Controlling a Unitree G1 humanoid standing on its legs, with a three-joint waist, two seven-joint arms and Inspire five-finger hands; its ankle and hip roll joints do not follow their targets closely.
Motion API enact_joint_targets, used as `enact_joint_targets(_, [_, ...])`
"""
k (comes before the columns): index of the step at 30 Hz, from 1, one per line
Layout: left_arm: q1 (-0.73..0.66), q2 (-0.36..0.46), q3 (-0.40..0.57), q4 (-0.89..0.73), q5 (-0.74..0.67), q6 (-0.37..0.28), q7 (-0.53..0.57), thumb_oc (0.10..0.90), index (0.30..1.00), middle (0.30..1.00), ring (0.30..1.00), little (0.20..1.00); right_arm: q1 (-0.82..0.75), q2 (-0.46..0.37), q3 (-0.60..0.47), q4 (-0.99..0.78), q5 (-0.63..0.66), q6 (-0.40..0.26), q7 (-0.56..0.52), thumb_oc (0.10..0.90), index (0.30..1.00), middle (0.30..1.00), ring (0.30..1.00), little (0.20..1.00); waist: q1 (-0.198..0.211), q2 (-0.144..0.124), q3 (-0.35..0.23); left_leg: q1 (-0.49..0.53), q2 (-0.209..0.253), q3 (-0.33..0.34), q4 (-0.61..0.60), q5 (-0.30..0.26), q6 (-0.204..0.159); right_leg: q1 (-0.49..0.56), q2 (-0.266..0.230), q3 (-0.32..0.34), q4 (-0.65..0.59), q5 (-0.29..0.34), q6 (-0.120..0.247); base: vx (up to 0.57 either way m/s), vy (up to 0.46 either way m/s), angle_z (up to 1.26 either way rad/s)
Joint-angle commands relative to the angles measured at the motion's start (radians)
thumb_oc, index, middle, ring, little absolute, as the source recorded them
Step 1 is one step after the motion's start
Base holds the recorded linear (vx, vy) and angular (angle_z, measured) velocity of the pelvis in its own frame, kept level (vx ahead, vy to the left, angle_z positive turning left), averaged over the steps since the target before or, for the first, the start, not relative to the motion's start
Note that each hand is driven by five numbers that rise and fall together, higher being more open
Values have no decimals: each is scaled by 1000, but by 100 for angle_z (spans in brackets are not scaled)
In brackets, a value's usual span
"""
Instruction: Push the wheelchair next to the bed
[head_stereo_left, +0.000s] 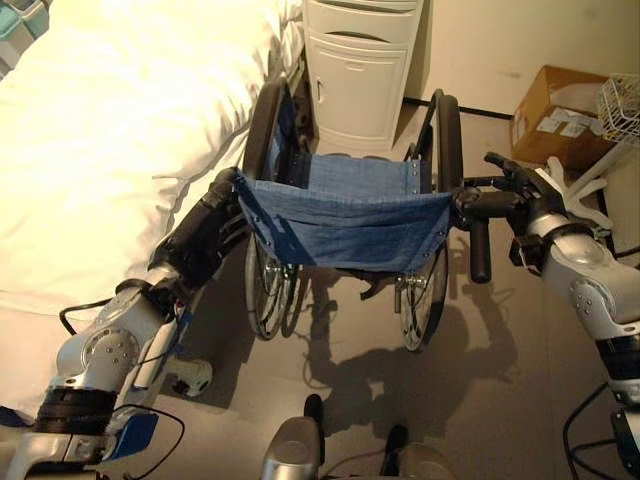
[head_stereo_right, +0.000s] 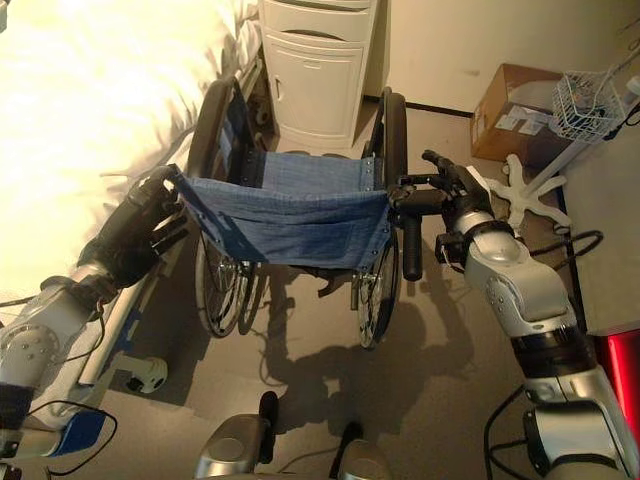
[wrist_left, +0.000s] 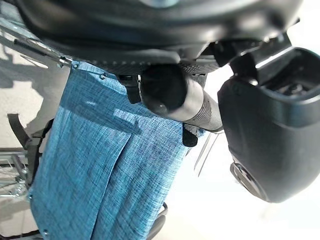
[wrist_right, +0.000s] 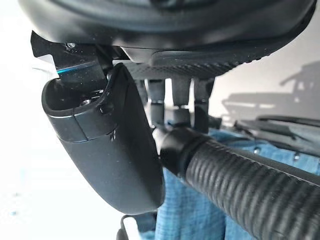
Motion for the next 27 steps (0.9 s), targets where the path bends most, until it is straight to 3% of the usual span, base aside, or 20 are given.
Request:
enact_joint_targets(1, [-40, 23, 235, -83, -23, -253, 0, 800, 900, 900, 900, 900, 28, -52, -97, -72, -41, -196, -100, 800, 900, 900, 900, 900, -20, 19, -179, -33, -30, 34, 63, -21, -26, -5, 30, -38, -29, 76, -55, -45, -31, -1])
enact_joint_targets(5, [43, 14, 309, -116, -22, -262, 6, 800, 900, 900, 900, 900, 140, -54, -211, -139, -72, -262, -160, 800, 900, 900, 900, 900, -39, 24, -196, 8, -27, 38, 6, -11, -29, -7, 40, -30, -44, 82, -47, -47, -26, -1])
enact_joint_targets(11, [128, 14, 406, -131, -26, -264, 6, 800, 900, 900, 900, 900, 304, -51, -374, -200, -69, -317, -162, 800, 900, 900, 900, 900, -69, 33, -234, 65, -26, 47, -86, 11, -36, -20, 57, -12, -64, 97, -32, -33, -19, 0])
enact_joint_targets(17, [185, 14, 485, -132, -28, -271, -1, 800, 900, 900, 900, 900, 406, -16, -467, -207, -61, -337, -154, 800, 900, 900, 900, 900, -79, 39, -263, 100, -25, 56, -146, 21, -41, -7, 66, -13, -96, 102, -28, -13, -15, -9])
enact_joint_targets(23, [237, 7, 538, -140, -20, -270, -1, 800, 900, 900, 900, 900, 452, 15, -536, -199, -74, -352, -231, 800, 900, 900, 900, 900, -83, 42, -277, 117, -22, 57, -180, 29, -45, -1, 63, -23, -117, 109, -18, -27, -16, -3])
enact_joint_targets(27, [272, -16, 555, -150, 9, -268, 3, 800, 900, 900, 900, 900, 485, 38, -563, -193, -71, -316, -204, 800, 900, 900, 900, 900, -84, 43, -281, 122, -21, 58, -194, 32, -46, -1, 57, -31, -126, 113, -11, 0, 0, 0])
